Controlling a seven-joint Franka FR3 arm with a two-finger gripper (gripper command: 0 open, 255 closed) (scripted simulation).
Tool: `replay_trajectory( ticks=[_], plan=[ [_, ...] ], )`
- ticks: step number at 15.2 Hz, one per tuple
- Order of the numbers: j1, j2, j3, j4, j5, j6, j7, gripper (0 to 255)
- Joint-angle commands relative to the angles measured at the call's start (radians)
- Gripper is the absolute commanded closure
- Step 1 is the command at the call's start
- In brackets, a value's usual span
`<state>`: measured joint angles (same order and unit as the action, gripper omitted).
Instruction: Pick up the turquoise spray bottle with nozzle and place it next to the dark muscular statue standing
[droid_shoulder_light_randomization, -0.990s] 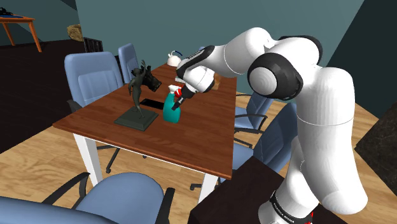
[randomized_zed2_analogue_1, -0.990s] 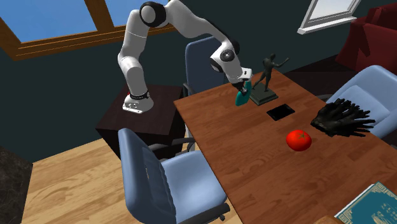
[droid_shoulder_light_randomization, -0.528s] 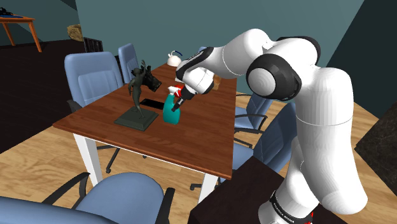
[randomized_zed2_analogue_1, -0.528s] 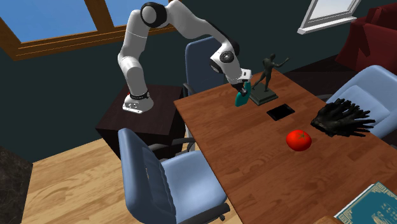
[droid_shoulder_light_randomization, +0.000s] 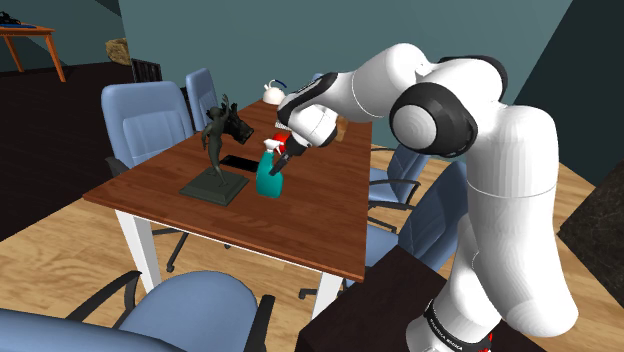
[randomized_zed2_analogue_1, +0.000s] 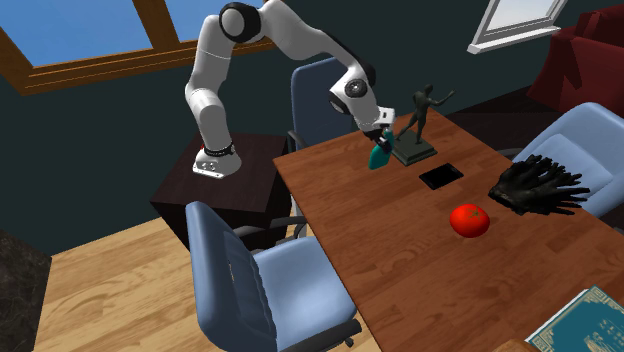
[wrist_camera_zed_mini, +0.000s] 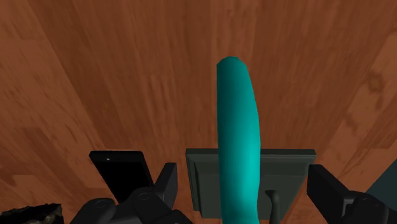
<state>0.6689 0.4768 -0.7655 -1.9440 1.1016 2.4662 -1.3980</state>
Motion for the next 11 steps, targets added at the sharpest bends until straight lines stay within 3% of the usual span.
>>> replay_trajectory(
  ticks=[1,3,11],
  plan=[
    [0.025,-0.054,-0.035,-0.029,-0.051,-0.008,0.024,0],
    [0.057,-0.116,-0.076,-0.059,-0.115,-0.015,0.056,0],
    [0.057,-0.116,-0.076,-0.059,-0.115,-0.015,0.056,0]
  ],
)
